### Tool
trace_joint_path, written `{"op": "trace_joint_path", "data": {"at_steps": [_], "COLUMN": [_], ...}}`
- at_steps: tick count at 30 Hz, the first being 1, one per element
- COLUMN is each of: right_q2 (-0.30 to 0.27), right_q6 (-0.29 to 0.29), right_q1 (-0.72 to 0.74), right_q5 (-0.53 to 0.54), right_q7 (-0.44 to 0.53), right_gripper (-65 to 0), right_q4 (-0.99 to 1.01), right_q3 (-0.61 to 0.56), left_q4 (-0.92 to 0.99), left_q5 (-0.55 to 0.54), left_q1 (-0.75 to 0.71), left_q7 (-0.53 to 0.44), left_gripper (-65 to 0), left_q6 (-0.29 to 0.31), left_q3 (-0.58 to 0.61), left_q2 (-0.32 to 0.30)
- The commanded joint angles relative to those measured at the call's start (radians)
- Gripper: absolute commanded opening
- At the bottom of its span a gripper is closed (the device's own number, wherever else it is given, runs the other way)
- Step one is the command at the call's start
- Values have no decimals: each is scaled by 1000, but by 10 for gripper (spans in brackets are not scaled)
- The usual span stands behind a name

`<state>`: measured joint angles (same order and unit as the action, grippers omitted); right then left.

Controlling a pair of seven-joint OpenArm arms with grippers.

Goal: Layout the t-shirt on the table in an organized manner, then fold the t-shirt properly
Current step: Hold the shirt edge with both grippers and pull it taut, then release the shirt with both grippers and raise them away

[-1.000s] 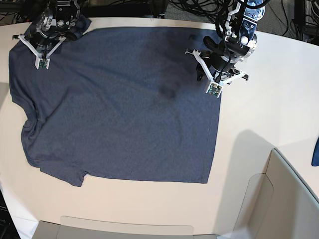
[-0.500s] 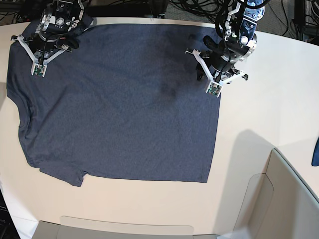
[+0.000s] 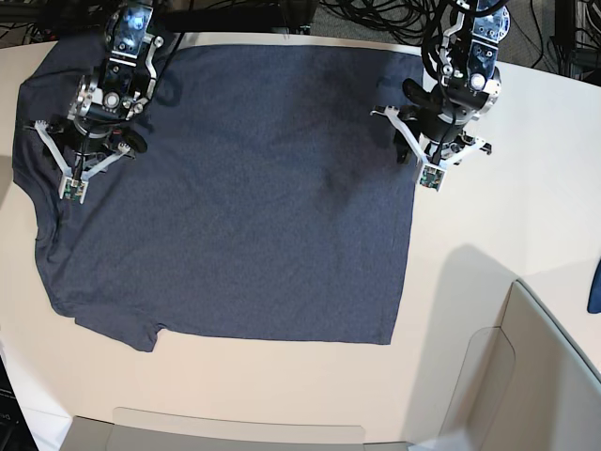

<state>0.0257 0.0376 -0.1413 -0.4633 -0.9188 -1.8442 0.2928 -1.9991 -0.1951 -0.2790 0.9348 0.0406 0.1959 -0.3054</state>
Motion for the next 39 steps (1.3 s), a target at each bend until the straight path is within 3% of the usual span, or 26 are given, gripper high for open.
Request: {"op": "trace_joint_path", "data": {"at_steps": [1,6,16,21,27,30,35,39], "right_q2": [-30,-100,-102,-56,4,9,9,-5], "right_q6": [8,8,8,8,6,-17,-176,-275], "right_q1": [27,67,53,35,41,32,-22,-94], "right_q5": [-13,-7,-7,-5,-4,2,216,544], "right_q7": [19,20,20,20,20,20,19,10], "right_gripper": [-432,-432,-432,-426,-421,-372,-258,-245], "right_q4": [30,214,222,45,-131,-160,-186,-186], "right_q3": [4,19,95,108,118,119,259,469], "left_q4": [-19,-18,-13,-18,-19,-22,-24,-24], "left_q5": [-2,1,3,-1,-17,-86,-292,-445], "left_q1": [-13,-29,-29,-22,-26,-29,-95,-151], "left_q7": [-18,-18,-18,-18,-20,-20,-20,-20], "left_gripper": [-468,-468,-468,-465,-463,-438,-392,-388], "left_q6": [-3,-2,-2,-3,-3,-2,2,3], "left_q3": [-6,-17,-16,-22,-126,-200,-362,-461], "left_q2": [-7,-8,-10,-8,1,1,-7,-8]}}
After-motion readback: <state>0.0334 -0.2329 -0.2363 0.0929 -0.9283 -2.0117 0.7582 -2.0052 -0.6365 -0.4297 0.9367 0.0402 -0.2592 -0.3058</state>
